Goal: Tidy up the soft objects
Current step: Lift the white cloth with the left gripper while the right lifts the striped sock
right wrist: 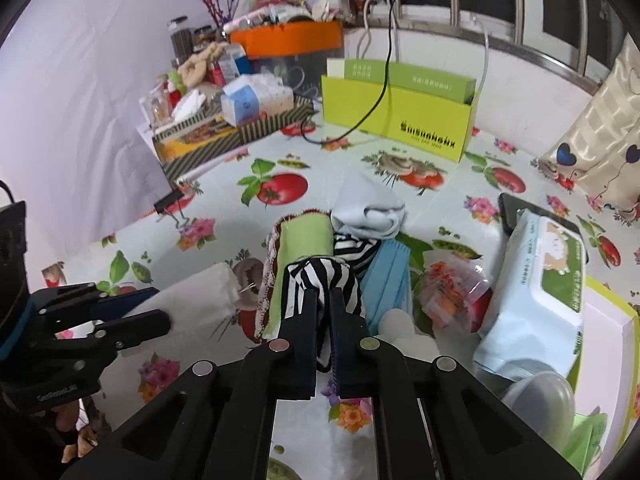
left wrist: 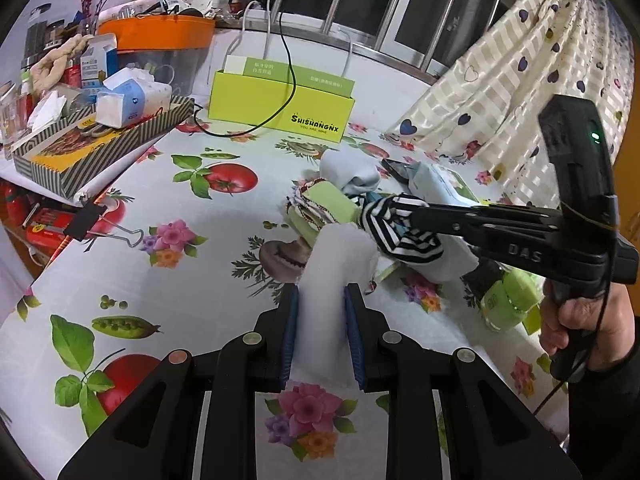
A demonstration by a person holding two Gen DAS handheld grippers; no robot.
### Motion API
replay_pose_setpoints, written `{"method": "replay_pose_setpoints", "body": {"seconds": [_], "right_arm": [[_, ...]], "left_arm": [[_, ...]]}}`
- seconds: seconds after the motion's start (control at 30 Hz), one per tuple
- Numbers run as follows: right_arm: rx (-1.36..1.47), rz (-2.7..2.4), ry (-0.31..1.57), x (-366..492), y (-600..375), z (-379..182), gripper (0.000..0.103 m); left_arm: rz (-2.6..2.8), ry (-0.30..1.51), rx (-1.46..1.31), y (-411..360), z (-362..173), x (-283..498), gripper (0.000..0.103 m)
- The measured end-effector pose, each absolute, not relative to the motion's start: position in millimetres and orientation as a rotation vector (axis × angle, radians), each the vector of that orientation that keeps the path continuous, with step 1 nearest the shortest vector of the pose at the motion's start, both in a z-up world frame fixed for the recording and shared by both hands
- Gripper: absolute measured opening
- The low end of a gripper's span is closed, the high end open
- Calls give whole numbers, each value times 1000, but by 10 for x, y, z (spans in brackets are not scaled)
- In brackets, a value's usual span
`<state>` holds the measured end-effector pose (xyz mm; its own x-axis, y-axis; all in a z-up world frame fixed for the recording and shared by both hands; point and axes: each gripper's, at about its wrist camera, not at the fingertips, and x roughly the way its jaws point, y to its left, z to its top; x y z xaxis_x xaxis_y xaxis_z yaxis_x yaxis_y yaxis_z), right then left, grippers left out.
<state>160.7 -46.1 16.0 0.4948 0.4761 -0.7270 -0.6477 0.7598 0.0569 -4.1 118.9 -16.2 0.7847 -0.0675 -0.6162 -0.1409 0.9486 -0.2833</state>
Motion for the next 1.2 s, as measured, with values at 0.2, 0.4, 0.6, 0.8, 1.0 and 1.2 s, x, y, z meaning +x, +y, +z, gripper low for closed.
{"method": "replay_pose_setpoints", "body": {"seconds": [0.2, 0.4, 0.6, 0.8, 1.0, 1.2], "right_arm": [[-208, 698, 761, 1460, -579, 299, 3], [-295, 716, 801, 1397, -528, 228, 9], [-348, 737, 821, 1293, -479, 66, 55], [-392, 806, 871, 1117, -382, -106, 55], [-428, 802, 932, 1216, -243, -368, 55], [-388, 791, 939, 1215, -291, -409, 18]], "left_arm": [[46, 658, -329, 1164, -94, -65, 24], [41, 656, -326, 1130, -53, -65, 24], [48, 660, -329, 1164, -59, -77, 24], [64, 663, -344, 1243, -87, -87, 25], [55, 680, -343, 1227, -121, -78, 25], [49, 682, -340, 1196, -121, -85, 25]]}}
